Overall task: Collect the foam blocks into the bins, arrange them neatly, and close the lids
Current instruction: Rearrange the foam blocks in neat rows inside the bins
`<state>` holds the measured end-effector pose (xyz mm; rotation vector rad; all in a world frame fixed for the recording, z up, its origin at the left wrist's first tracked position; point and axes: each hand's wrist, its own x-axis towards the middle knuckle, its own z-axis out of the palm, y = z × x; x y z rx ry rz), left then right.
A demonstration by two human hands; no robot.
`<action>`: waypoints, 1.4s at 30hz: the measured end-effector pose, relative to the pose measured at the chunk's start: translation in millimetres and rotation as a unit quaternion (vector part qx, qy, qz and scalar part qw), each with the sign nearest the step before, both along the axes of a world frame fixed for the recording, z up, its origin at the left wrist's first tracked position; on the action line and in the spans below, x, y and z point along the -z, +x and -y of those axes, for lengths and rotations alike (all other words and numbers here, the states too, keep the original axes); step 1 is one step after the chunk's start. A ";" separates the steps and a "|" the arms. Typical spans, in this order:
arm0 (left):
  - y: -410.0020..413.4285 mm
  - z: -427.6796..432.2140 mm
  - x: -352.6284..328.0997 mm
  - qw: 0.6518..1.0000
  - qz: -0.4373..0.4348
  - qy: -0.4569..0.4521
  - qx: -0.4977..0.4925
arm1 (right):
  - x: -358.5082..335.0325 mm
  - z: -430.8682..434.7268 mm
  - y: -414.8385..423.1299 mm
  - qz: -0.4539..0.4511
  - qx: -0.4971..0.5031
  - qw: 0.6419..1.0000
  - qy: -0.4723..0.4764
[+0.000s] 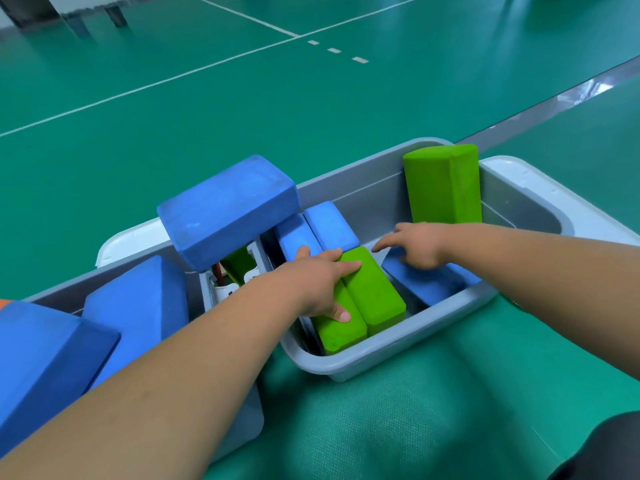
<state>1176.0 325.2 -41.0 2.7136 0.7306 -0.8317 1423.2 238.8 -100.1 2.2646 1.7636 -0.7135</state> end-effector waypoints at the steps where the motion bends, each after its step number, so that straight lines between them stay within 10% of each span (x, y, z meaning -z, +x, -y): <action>1: -0.5 -0.2 0.2 1.000 0.001 0.000 0.001 | -6.1 1.7 2.1 0.021 0.008 1.000 -0.001; 14: -1.8 5.6 -7.2 1.000 -0.011 0.007 0.005 | -8.3 24.3 -36.8 0.135 0.052 0.989 -0.034; 23: -1.0 6.2 -9.1 1.000 -0.011 0.006 0.000 | -55.5 28.1 4.1 -0.043 0.210 0.969 0.127; 42: 0.8 4.0 -4.8 1.000 -0.017 0.016 0.001 | -25.0 24.0 -19.1 -0.040 0.052 0.998 0.001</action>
